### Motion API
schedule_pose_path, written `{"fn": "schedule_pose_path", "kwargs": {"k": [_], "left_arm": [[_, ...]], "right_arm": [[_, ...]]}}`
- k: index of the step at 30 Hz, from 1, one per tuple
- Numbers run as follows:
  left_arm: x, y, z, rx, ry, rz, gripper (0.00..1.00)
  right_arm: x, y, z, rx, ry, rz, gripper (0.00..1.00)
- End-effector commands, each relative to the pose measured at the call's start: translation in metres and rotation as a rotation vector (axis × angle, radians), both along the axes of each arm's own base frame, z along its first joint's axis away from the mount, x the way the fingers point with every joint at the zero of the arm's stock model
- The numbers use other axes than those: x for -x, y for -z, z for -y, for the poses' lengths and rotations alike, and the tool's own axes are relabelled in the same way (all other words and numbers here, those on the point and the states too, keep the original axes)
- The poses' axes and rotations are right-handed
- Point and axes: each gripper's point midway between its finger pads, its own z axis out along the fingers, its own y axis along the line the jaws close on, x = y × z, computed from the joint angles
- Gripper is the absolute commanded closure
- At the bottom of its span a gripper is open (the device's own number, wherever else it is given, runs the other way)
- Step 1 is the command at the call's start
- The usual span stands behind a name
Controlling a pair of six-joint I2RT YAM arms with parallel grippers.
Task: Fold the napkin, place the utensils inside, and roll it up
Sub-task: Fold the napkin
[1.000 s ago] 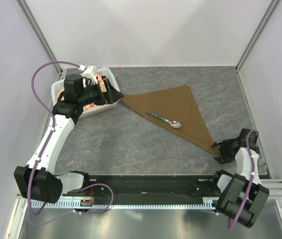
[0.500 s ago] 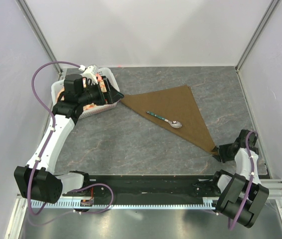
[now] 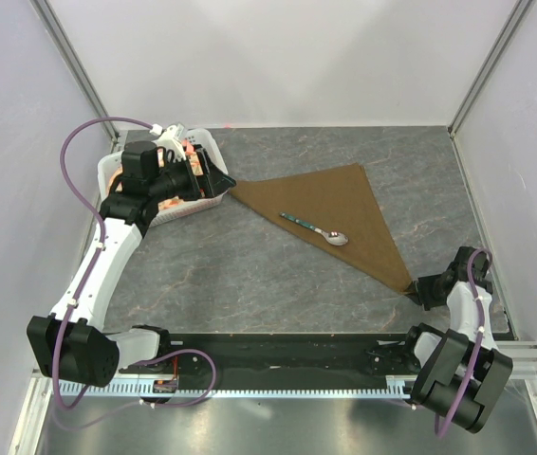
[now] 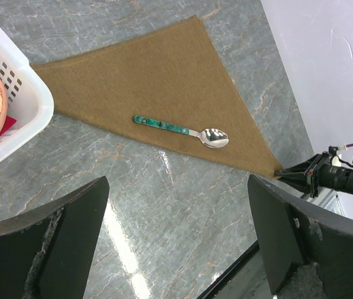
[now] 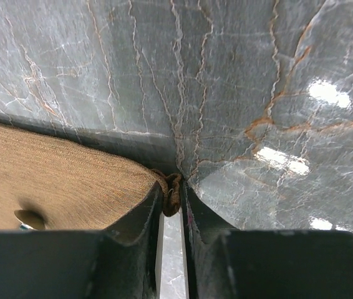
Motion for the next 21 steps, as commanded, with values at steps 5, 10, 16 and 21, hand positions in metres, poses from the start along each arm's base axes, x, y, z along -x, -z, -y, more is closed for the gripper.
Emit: {"fn": "schedule_pose_path", "kwargs": {"k": [5, 10, 16, 21], "left_arm": [[-0.004, -0.006, 0.004, 0.036, 0.009, 0.015, 0.0], [-0.004, -0.003, 0.005, 0.041, 0.011, 0.004, 0.0], [-0.004, -0.003, 0.005, 0.043, 0.014, 0.009, 0.0], [-0.004, -0.002, 0.005, 0.044, 0.014, 0.008, 0.0]], "right_arm": [[-0.013, -0.005, 0.021, 0.089, -0.018, 0.018, 0.81], [-0.023, -0.017, 0.044, 0.195, -0.029, 0.015, 0.9], [-0.035, -0.025, 0.067, 0.242, -0.013, 0.003, 0.99], [-0.039, -0.026, 0.093, 0.276, 0.006, -0.026, 1.0]]}}
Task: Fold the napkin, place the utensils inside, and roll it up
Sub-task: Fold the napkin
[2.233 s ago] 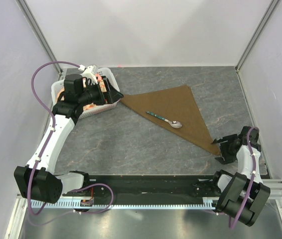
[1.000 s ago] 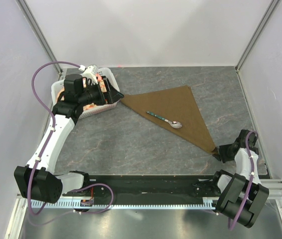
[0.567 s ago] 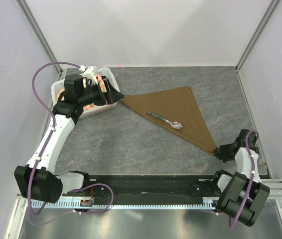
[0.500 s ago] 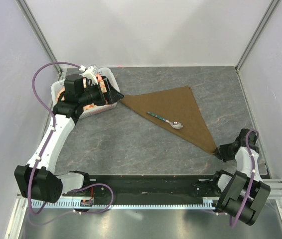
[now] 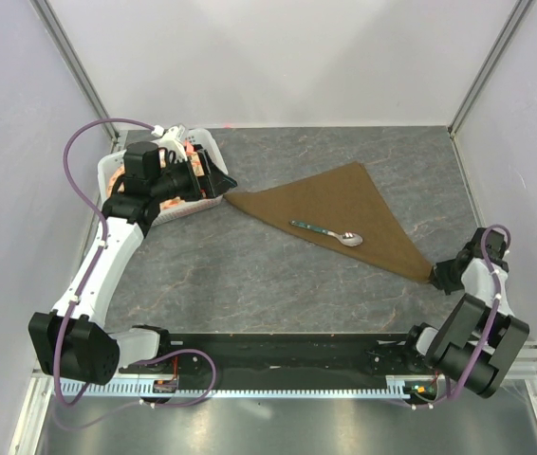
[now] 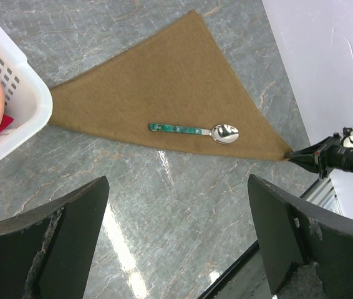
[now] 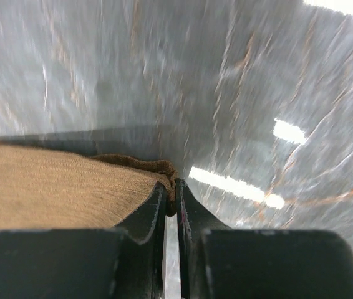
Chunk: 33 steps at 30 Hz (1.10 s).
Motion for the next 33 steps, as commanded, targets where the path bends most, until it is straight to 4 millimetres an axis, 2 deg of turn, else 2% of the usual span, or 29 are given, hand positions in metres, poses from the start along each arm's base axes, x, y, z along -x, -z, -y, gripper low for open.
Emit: {"fn": "schedule_pose_path", "kwargs": {"k": [1, 9, 11, 17, 24, 29, 30, 32, 33], "left_arm": [[-0.002, -0.007, 0.004, 0.037, 0.012, 0.015, 0.0], [-0.001, -0.007, 0.006, 0.046, 0.025, 0.015, 0.0], [-0.001, -0.007, 0.006, 0.047, 0.027, 0.019, 0.01], [-0.002, -0.003, 0.008, 0.055, 0.032, 0.009, 0.01], [-0.002, -0.001, 0.009, 0.06, 0.035, 0.002, 0.01], [-0.003, 0.001, 0.009, 0.06, 0.033, -0.002, 0.01], [-0.003, 0.001, 0.009, 0.06, 0.033, 0.0, 0.01], [-0.003, 0.001, 0.009, 0.06, 0.033, -0.002, 0.01], [-0.003, 0.002, 0.009, 0.06, 0.034, -0.003, 0.01]], "right_arm": [[-0.009, -0.015, 0.043, 0.11, 0.04, 0.014, 1.0], [-0.001, -0.037, 0.094, 0.192, 0.117, 0.018, 1.0], [-0.004, -0.041, 0.098, 0.203, 0.103, 0.021, 1.0], [-0.019, -0.072, 0.097, 0.264, 0.037, 0.11, 1.0], [-0.054, -0.101, 0.055, 0.316, -0.151, 0.218, 1.0], [-0.08, -0.112, 0.007, 0.314, -0.315, 0.323, 1.0], [-0.083, -0.11, -0.007, 0.3, -0.358, 0.337, 1.0], [-0.091, -0.11, -0.022, 0.288, -0.406, 0.361, 1.0], [-0.095, -0.109, -0.038, 0.277, -0.458, 0.372, 1.0]]}}
